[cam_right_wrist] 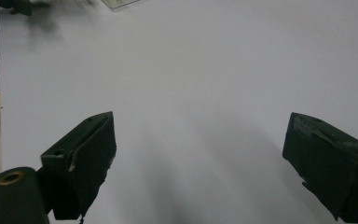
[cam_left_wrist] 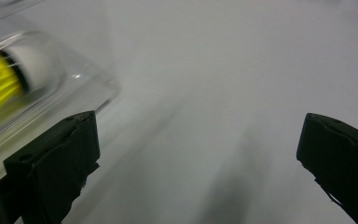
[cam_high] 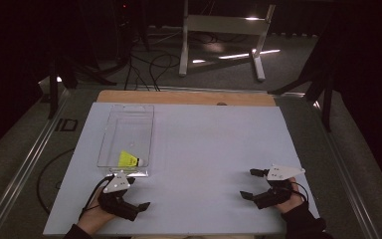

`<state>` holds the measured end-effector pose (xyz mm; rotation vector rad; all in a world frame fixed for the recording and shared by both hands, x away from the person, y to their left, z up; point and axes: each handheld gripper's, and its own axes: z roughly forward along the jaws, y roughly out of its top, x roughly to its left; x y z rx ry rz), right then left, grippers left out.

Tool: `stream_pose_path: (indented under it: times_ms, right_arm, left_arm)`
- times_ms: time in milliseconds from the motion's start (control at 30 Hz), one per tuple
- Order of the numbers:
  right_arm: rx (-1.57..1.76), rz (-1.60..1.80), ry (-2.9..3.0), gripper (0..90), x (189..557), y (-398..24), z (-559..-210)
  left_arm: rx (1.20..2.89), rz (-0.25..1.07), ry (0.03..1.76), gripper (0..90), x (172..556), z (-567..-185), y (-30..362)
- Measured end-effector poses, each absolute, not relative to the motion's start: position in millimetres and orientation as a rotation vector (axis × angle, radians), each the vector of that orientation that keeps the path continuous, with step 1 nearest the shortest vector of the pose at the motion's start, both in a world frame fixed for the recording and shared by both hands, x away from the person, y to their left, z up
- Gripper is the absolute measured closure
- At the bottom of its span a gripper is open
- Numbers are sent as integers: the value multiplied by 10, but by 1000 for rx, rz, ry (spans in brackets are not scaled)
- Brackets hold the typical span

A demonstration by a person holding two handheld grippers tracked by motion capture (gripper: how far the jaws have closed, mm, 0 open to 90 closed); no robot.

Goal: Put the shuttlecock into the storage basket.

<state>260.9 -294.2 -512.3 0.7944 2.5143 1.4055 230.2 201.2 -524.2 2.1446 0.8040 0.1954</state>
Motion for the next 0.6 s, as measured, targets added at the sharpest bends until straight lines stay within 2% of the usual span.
stream_pose_path:
  times_ms: [167, 600]
  right_arm:
    - [796, 1392, 2523, 97, 2622, -2942, -5149]
    - [817, 1376, 2514, 97, 2640, -2962, -5176]
  left_arm:
    - [2130, 277, 873, 2, 2266, -5281, 2133]
    - [2042, 310, 913, 2, 2229, -5328, 2215]
